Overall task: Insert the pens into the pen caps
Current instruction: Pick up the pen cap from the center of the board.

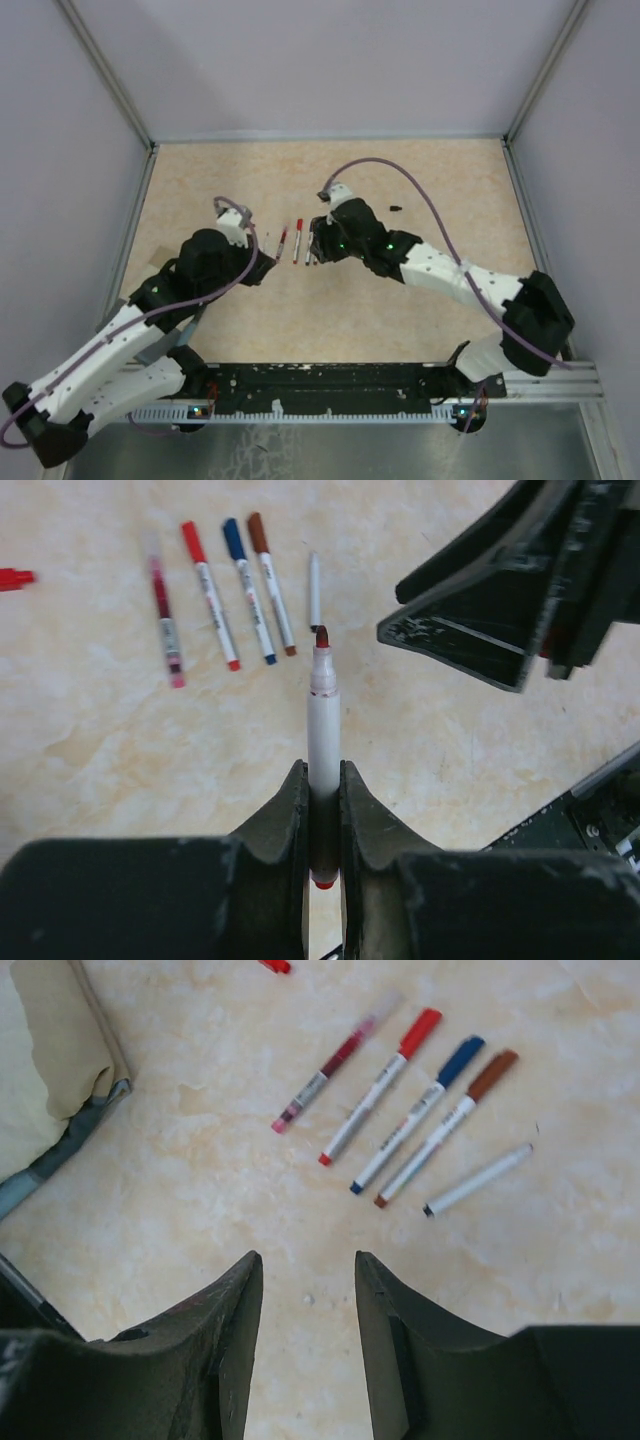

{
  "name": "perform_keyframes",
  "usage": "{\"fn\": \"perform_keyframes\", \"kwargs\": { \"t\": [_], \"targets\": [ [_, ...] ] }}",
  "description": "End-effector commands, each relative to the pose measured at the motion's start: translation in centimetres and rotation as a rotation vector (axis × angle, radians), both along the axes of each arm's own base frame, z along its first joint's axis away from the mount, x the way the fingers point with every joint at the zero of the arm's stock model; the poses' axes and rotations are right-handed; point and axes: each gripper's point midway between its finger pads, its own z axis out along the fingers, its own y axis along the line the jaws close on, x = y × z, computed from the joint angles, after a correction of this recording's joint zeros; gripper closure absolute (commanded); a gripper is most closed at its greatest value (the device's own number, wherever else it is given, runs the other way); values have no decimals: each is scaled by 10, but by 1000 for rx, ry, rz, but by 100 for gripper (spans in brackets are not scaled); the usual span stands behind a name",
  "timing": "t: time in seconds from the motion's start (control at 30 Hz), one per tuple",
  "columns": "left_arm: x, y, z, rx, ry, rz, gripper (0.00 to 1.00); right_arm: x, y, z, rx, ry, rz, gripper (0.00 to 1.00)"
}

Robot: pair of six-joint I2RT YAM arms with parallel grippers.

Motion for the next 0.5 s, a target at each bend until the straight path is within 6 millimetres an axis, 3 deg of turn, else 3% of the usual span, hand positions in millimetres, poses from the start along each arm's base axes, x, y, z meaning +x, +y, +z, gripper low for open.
{"fn": "perform_keyframes", "kwargs": {
  "t": [0.0, 0.1, 0.2, 0.47],
  "targets": [
    [-3, 48, 5, 60, -44, 163, 100, 28, 43, 15, -119, -116, 299, 58],
    [-9, 65, 9, 72, -57, 208, 100, 56, 73, 16, -164, -150, 416, 57],
    [-15, 68, 19, 21, -93, 209, 100, 80, 94, 5, -214, -159, 504, 55],
    [-17, 91, 29, -24, -146, 317, 100, 122, 157, -25, -204, -145, 660, 51]
  ]
}}
